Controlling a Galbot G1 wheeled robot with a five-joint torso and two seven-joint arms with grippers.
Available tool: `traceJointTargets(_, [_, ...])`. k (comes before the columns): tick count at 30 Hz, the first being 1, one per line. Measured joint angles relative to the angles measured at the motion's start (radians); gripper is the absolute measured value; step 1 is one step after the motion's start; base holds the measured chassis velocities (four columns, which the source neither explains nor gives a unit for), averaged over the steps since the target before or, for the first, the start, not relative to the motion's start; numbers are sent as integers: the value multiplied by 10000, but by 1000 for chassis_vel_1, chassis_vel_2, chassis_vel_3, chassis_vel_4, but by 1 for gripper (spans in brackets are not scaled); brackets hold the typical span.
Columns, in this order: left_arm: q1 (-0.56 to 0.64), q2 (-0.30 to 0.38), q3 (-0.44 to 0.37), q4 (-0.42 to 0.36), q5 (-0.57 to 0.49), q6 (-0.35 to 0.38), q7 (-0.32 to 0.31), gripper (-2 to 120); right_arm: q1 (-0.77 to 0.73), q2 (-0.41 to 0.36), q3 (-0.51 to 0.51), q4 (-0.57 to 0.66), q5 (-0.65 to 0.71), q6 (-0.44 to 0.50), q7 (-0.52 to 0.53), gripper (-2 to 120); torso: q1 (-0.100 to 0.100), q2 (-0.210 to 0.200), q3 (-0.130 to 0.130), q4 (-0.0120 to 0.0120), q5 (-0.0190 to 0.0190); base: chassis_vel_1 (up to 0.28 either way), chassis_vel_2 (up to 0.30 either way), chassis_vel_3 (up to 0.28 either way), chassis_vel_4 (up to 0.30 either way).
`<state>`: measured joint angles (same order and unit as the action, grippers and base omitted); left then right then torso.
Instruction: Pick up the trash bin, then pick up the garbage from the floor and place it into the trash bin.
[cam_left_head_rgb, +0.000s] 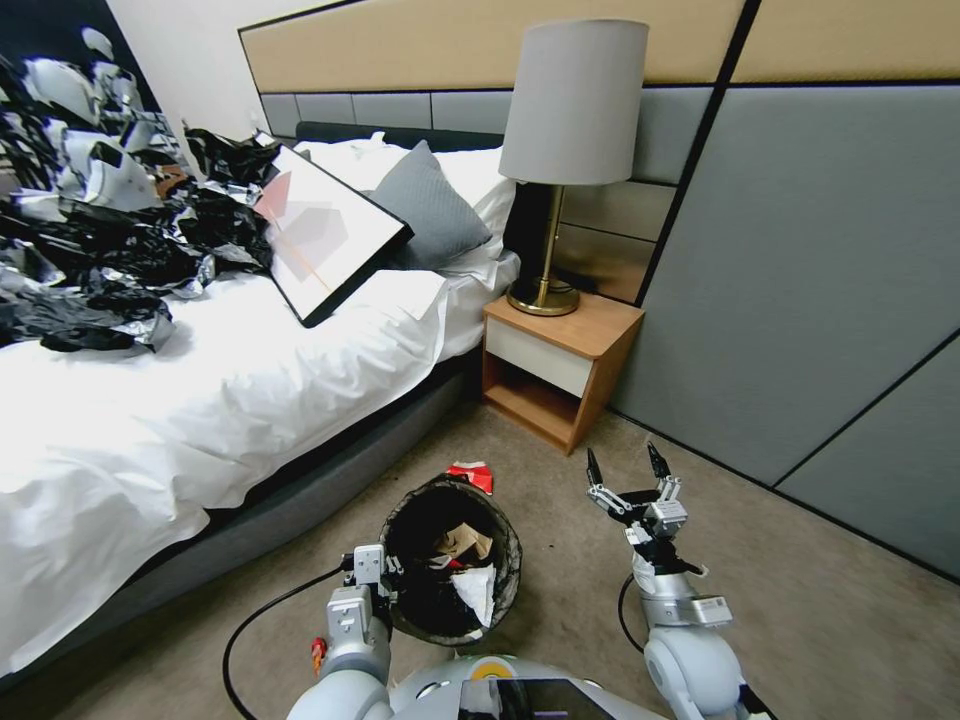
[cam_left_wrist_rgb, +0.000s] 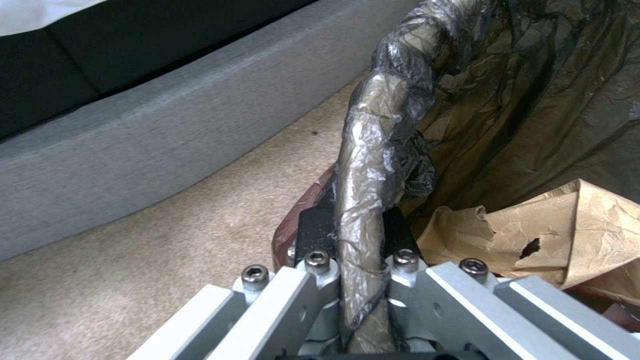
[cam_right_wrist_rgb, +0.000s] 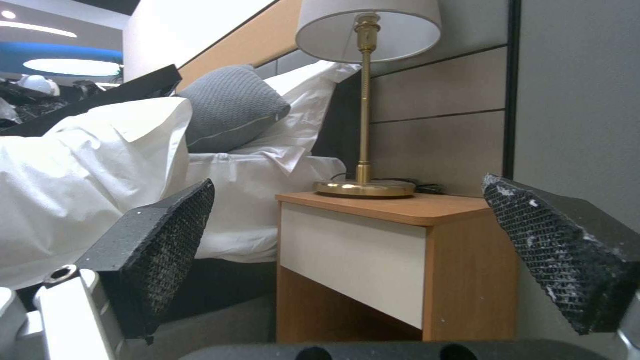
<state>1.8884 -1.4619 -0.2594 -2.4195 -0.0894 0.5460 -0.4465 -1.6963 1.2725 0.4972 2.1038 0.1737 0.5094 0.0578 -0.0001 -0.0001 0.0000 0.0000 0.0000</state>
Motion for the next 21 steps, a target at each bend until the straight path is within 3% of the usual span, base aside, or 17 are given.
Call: traceJointTargets(21, [21,0,33,12,168,-253,-9,0,319,-106,17,-127,-131,-131,-64,100,0,0,0,0,0,0,0,0,0])
